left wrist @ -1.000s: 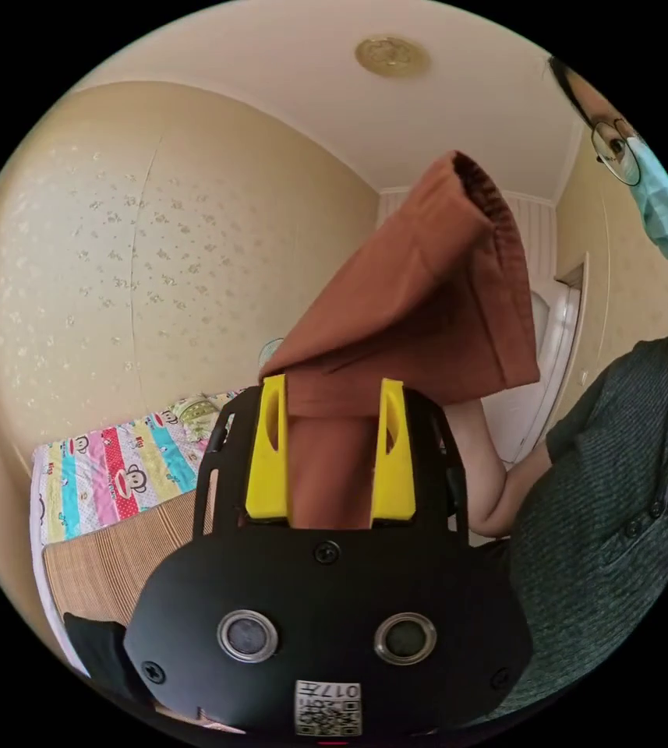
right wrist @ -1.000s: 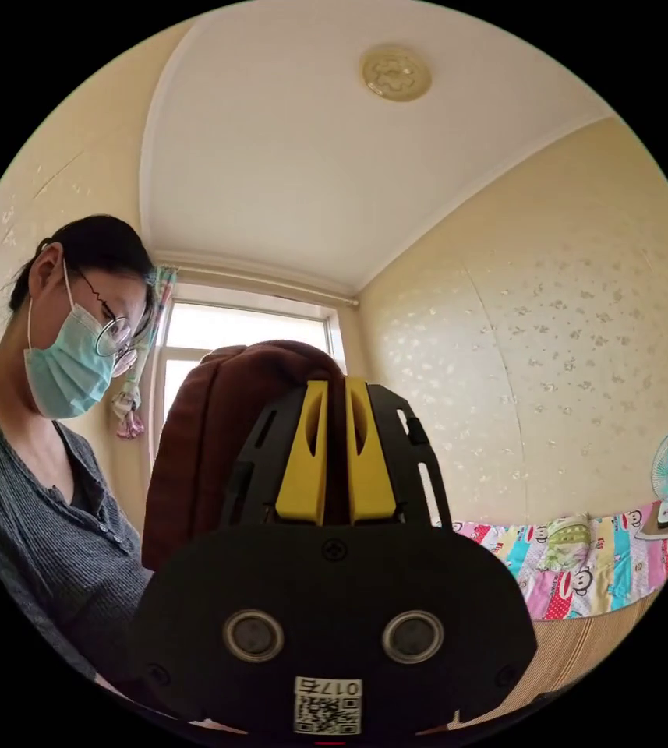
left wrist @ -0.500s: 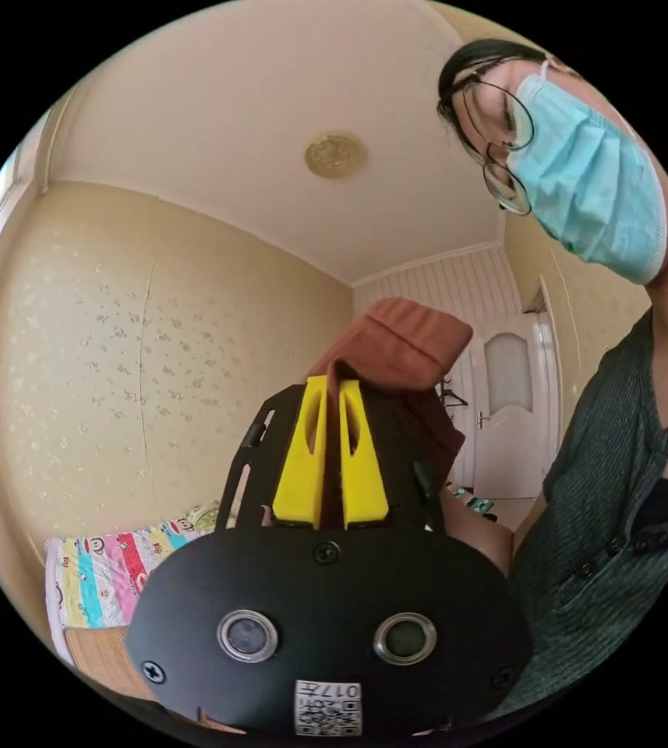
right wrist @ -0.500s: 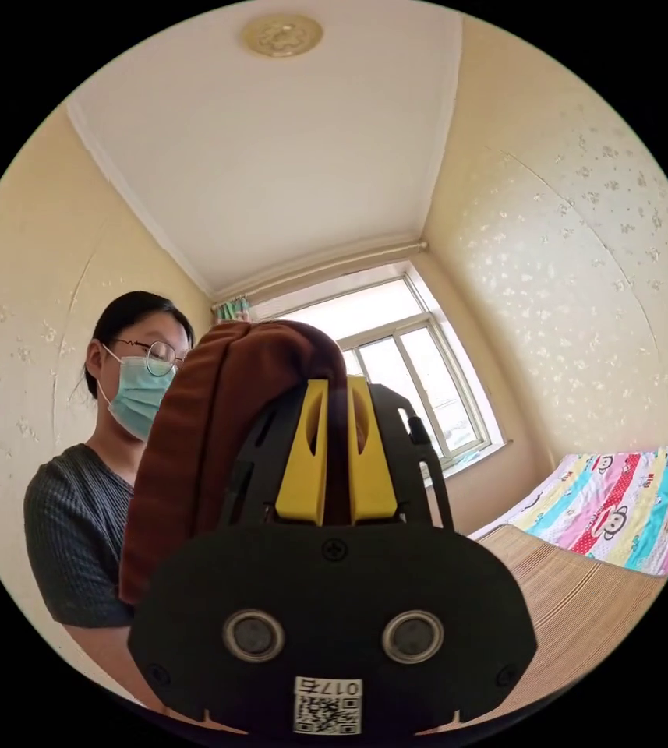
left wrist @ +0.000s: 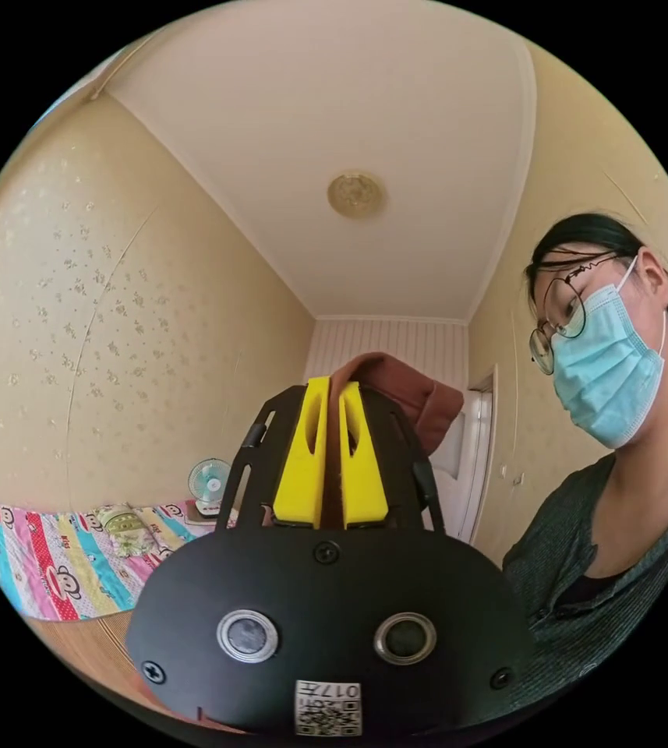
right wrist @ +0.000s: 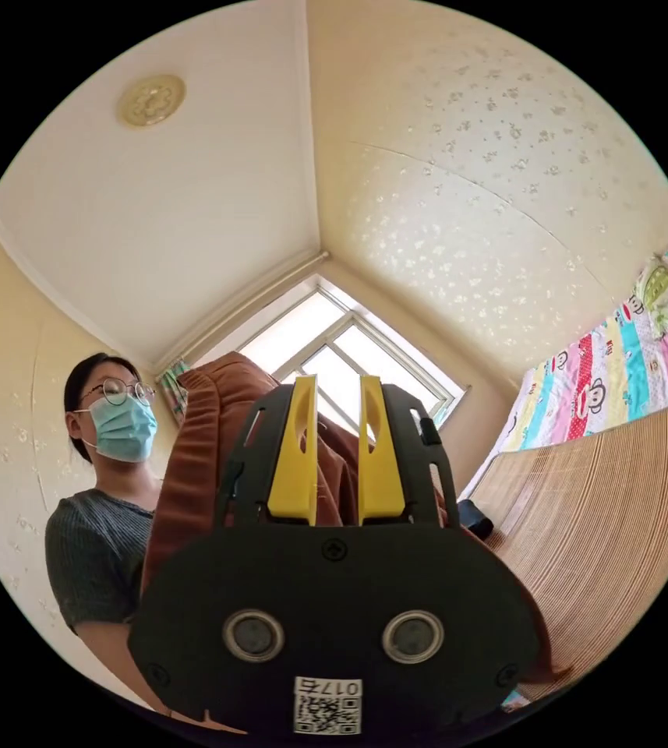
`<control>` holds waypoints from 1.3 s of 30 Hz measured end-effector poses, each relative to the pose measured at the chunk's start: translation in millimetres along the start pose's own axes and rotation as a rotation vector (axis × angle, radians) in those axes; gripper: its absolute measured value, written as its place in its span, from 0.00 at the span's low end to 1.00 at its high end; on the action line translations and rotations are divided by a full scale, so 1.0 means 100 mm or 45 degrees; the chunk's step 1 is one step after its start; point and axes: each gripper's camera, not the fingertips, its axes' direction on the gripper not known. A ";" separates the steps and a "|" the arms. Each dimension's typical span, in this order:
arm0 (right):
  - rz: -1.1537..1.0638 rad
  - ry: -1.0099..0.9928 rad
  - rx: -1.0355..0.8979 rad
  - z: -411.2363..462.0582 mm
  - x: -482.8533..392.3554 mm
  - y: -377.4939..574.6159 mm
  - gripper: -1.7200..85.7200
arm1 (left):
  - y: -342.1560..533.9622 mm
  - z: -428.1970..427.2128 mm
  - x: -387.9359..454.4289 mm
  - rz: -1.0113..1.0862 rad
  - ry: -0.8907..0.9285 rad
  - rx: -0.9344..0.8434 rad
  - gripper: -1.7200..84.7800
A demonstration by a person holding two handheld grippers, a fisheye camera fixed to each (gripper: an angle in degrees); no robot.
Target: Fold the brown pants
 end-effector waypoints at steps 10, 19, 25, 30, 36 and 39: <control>0.044 0.377 0.037 -0.68 -0.08 1.35 0.13 | -0.53 0.00 0.10 -0.012 -0.032 0.154 0.01; -0.334 0.500 -0.264 0.26 -1.02 1.67 0.28 | -0.94 -0.09 0.08 -0.054 -0.105 0.221 0.01; -0.522 0.456 -0.041 0.71 -1.44 0.73 0.07 | -1.20 -0.34 0.06 -0.055 -0.175 0.212 0.01; -0.827 0.805 -0.010 1.26 -2.56 -0.07 0.04 | -1.49 -0.96 -0.10 -0.088 -0.334 0.244 0.02; -0.952 1.153 0.170 1.98 -3.86 -0.54 0.04 | -1.94 -1.61 -0.45 -0.208 -0.472 -0.041 0.02; -0.900 1.025 0.344 2.03 -4.37 -0.50 0.04 | -1.89 -1.95 -0.38 -0.237 -0.411 0.129 0.02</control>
